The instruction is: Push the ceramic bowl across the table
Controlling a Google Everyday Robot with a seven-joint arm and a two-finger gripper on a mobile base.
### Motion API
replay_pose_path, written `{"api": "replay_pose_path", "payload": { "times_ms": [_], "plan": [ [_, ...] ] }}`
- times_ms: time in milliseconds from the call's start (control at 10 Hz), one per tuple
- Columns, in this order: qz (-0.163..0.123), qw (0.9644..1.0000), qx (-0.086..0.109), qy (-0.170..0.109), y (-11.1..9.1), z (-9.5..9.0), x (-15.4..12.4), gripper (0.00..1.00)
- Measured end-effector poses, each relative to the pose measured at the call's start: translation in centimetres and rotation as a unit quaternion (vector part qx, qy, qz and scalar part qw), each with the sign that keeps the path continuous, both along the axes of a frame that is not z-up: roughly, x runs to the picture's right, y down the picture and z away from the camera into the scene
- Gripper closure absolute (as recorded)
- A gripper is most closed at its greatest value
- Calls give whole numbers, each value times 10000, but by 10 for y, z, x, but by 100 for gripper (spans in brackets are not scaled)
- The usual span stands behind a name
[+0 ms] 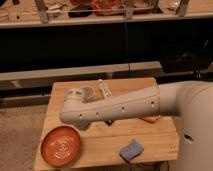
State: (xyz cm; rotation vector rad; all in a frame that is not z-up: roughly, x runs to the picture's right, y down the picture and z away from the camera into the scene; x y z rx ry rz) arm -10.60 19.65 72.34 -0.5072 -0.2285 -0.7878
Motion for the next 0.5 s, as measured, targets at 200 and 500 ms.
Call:
{"api": "replay_pose_path", "payload": {
  "times_ms": [200,500],
  "plan": [
    [-63,10000,-60,-34,3,2,1,98],
    [-38,9996,-195,-176,15,4,-11,98]
  ]
}}
